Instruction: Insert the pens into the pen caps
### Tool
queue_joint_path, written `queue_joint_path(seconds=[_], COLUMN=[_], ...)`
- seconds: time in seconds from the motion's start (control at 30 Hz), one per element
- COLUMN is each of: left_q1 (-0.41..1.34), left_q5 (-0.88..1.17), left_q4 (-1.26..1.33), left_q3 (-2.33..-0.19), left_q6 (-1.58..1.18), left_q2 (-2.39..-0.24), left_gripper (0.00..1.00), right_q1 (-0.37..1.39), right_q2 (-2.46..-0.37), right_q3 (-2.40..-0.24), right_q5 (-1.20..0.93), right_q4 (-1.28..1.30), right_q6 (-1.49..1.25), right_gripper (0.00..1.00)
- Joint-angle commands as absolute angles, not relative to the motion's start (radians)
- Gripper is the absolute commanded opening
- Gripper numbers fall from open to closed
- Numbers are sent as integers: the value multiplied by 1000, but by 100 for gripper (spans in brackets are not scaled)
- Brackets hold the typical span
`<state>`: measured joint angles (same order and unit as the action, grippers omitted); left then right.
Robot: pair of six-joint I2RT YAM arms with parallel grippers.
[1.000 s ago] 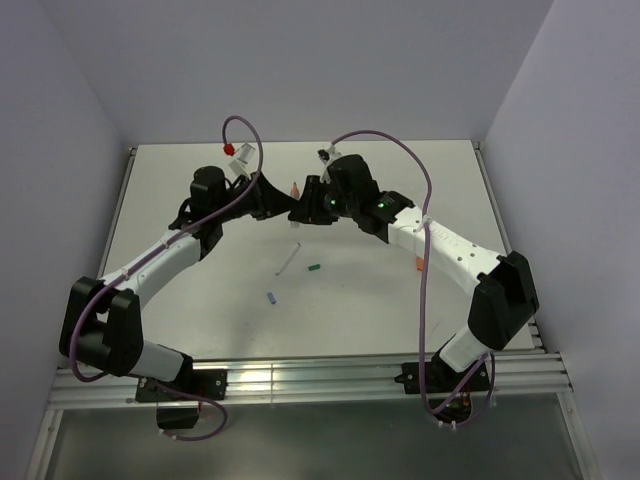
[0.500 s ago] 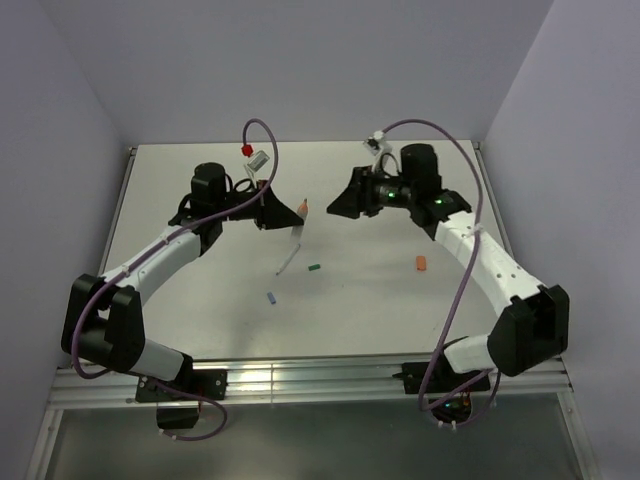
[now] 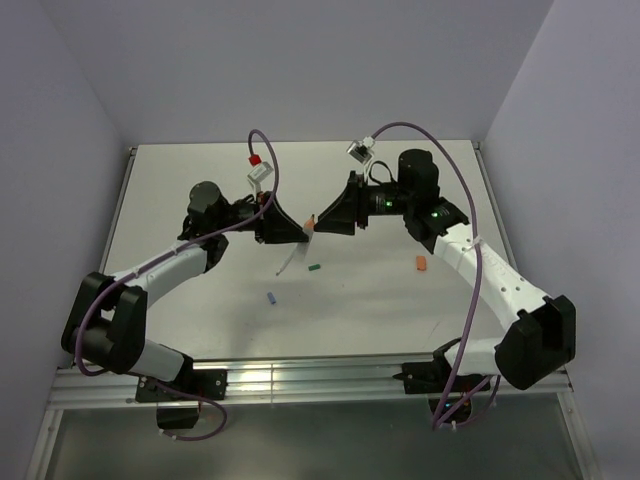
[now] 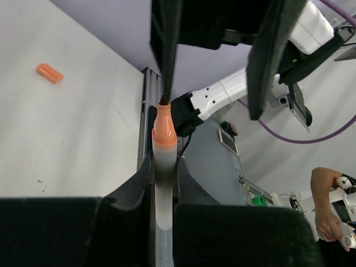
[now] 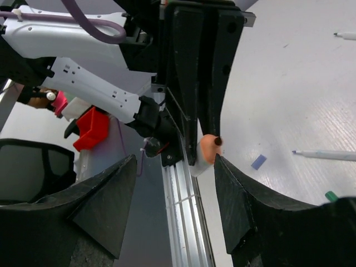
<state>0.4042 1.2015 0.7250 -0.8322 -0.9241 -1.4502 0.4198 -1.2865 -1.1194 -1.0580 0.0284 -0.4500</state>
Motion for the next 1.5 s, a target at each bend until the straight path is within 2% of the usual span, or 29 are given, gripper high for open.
queue_joint_path(seconds=[0.0, 0.27, 0.47, 0.77, 0.87, 0.97, 1.03, 1.07, 1.1, 1.2, 1.3, 1.47], left_q1=[413, 422, 422, 425, 433, 439, 442, 443, 443, 443, 443, 443], left_q5=[1238, 1239, 1226, 1216, 1215, 1219, 1227, 1230, 1233, 1229, 1223, 1218], left_q4=[1002, 1083, 1115, 1066, 1034, 1000, 967, 927, 907, 790, 703, 650], left_q3=[-808, -793, -790, -801, -799, -801, -807, -807, -805, -801, -796, -798], left_q6=[-1080, -1138, -1172, -1141, -1120, -1094, -1071, -1046, -1033, -948, -876, -830], left_q2=[-1428, -1433, -1447, -1459, -1453, -1448, -1444, -1442, -1434, -1411, -1397, -1390], left_gripper=[1, 0, 0, 0, 1, 2, 6, 9, 17, 34, 38, 38], right_q1=[431, 465, 489, 505, 508, 508, 508, 506, 506, 488, 465, 454], right_q2=[-1307, -1330, -1330, -1336, -1341, -1345, -1345, -1347, -1347, -1342, -1341, -1338], right_q3=[-1121, -1128, -1129, -1124, -1127, -1129, -1129, -1129, -1129, -1124, -1111, -1109], right_q5=[-1063, -1057, -1088, -1089, -1083, -1078, -1077, -1071, -1071, -1066, -1060, -1051], right_q4=[-46, -58, -71, -72, -75, -78, -84, -84, -86, -107, -153, -175], right_q6=[-471, -471, -471, -466, -474, -482, -486, -489, -491, -523, -572, -598], right_gripper=[66, 66, 60, 40, 30, 14, 1, 0, 0, 0, 0, 0])
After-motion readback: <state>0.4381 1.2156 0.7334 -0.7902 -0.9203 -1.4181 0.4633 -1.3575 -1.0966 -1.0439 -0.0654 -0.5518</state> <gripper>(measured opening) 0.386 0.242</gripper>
